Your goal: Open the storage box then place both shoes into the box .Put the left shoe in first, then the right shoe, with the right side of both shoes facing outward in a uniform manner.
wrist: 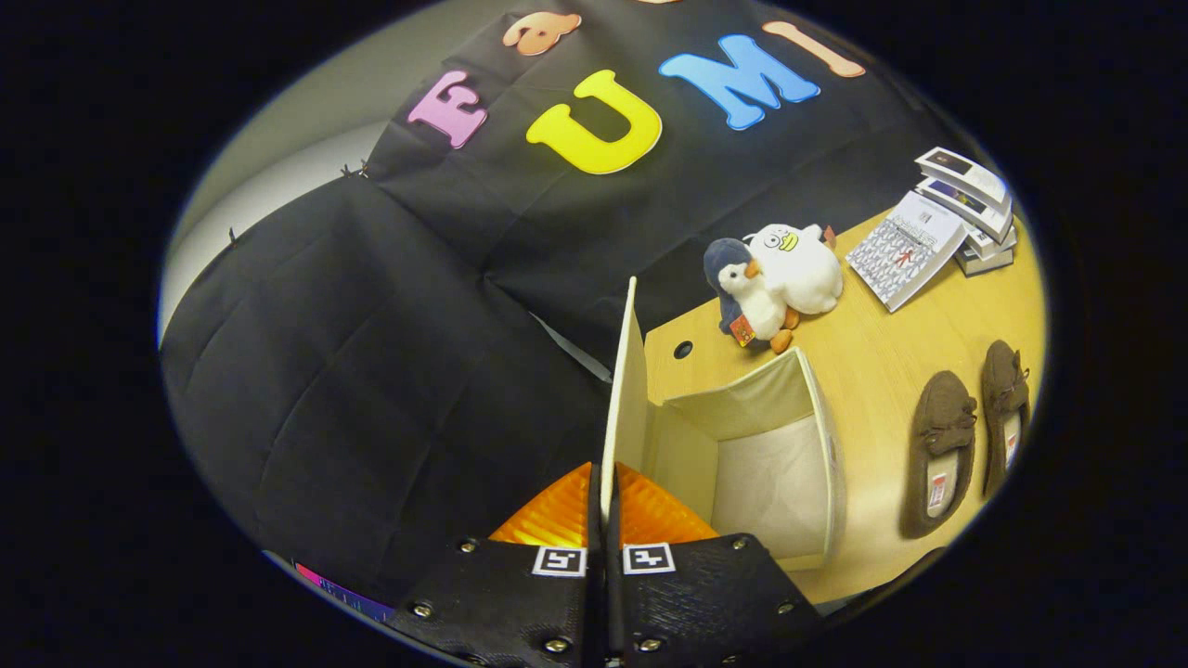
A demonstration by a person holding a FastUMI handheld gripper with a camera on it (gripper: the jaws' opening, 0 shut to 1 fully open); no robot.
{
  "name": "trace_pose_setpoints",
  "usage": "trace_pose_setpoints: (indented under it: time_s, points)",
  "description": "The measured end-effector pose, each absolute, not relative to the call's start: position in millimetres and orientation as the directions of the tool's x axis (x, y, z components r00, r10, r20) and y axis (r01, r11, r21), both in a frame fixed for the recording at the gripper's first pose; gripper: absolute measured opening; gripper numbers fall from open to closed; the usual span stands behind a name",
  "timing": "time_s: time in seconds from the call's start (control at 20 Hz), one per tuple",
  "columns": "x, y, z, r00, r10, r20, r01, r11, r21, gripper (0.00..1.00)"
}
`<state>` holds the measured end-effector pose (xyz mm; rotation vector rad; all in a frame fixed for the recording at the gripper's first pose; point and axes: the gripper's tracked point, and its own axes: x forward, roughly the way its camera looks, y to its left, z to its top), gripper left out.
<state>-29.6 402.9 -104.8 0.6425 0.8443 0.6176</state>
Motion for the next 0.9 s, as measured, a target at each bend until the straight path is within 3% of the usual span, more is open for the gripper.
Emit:
trace_pose_setpoints:
  time_s: [0.45, 0.5, 0.75, 0.85, 0.9]
  points:
    - [-43, 474, -85, 0.508, 0.728, -0.460, -0.344, 0.661, 0.667, 0.00]
    - [-44, 480, -84, 0.503, 0.731, -0.461, -0.362, 0.663, 0.656, 0.05]
    - [-52, 517, -84, 0.474, 0.757, -0.450, -0.432, 0.645, 0.631, 0.09]
    - [-54, 528, -80, 0.465, 0.769, -0.438, -0.478, 0.634, 0.608, 0.17]
    - [-55, 535, -80, 0.460, 0.776, -0.431, -0.505, 0.628, 0.592, 0.37]
